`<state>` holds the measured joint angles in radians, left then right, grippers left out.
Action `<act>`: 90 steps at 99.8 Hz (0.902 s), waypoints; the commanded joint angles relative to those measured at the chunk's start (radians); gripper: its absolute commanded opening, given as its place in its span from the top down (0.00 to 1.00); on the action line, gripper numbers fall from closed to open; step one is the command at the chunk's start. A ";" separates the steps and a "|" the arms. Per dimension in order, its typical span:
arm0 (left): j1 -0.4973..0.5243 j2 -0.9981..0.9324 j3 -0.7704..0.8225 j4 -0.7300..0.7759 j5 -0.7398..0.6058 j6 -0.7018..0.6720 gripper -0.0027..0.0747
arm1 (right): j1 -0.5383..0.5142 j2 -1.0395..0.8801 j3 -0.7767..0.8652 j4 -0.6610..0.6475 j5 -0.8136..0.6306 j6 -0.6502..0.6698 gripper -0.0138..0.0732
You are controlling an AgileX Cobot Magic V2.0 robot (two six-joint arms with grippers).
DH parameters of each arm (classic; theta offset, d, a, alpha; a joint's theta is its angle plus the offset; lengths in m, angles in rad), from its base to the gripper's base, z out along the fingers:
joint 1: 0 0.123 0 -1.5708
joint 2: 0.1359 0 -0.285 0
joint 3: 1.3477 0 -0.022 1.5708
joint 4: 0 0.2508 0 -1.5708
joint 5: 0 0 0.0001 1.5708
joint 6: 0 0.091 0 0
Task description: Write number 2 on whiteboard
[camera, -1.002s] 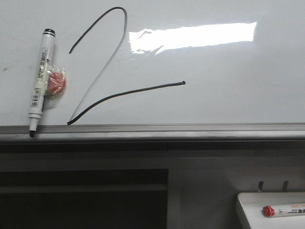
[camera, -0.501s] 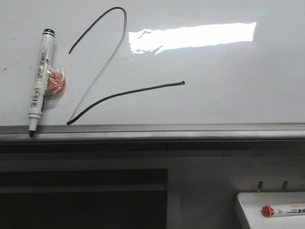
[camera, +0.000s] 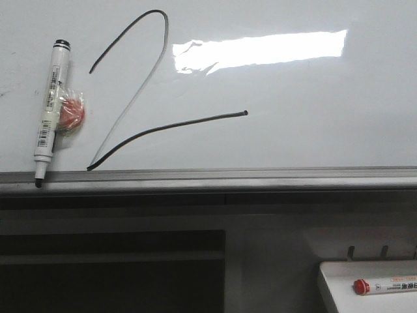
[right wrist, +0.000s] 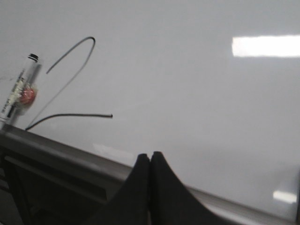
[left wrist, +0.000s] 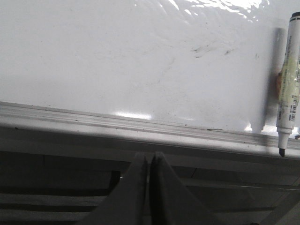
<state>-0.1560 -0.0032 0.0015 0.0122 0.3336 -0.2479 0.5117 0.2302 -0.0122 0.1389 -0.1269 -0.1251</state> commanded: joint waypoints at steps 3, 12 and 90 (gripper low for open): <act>0.002 -0.027 0.010 -0.012 -0.051 0.002 0.99 | -0.067 -0.047 0.056 -0.314 -0.050 0.363 0.92; 0.002 -0.027 0.010 -0.012 -0.049 0.002 0.99 | -0.114 -0.115 0.052 -0.346 0.157 0.382 0.92; 0.002 -0.027 0.010 -0.012 -0.049 0.002 0.99 | -0.162 -0.260 0.052 -0.339 0.422 0.380 0.92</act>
<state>-0.1560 -0.0032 0.0015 0.0083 0.3353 -0.2479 0.3553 -0.0098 0.0149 -0.1878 0.3207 0.2531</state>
